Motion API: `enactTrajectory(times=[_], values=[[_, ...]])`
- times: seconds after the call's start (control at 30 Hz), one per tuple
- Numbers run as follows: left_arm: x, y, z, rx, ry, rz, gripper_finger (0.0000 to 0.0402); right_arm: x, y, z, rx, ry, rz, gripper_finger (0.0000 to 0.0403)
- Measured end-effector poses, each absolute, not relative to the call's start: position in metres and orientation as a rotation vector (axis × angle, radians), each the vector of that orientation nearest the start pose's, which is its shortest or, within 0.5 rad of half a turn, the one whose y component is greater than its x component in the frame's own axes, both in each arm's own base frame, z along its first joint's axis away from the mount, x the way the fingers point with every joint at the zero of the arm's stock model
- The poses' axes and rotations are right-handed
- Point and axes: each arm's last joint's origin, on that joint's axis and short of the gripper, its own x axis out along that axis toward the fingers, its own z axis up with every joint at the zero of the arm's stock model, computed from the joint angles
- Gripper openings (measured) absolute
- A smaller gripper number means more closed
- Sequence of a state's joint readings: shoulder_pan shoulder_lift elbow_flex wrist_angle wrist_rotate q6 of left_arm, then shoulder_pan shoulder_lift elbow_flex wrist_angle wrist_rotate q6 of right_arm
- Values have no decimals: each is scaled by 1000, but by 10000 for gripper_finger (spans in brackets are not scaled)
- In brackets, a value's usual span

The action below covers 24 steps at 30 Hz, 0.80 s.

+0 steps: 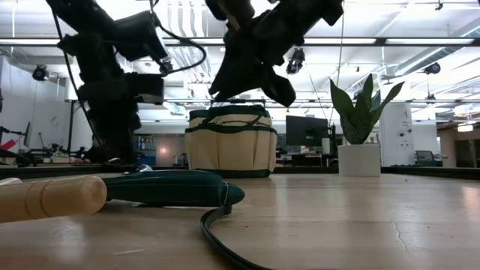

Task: Pick & Place Garden tools in Gardening bag
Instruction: Put the top pruner into the left bag pocket

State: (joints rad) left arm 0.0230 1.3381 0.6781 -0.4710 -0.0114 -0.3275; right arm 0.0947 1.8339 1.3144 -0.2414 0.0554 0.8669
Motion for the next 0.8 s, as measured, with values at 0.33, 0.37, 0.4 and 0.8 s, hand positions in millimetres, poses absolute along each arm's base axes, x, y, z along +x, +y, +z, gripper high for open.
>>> enactTrajectory(times=[0.33,0.37,0.4,0.8], values=[[222,17,170,-883,977,696,67,394,31,220,800,803,-286,52],[223,17,171,-919,962,699,67,392,31,219,807,833,-289,52],[223,17,172,-944,946,697,67,389,32,218,808,863,-291,52],[225,16,186,-1164,796,756,150,364,32,260,675,846,-194,52]])
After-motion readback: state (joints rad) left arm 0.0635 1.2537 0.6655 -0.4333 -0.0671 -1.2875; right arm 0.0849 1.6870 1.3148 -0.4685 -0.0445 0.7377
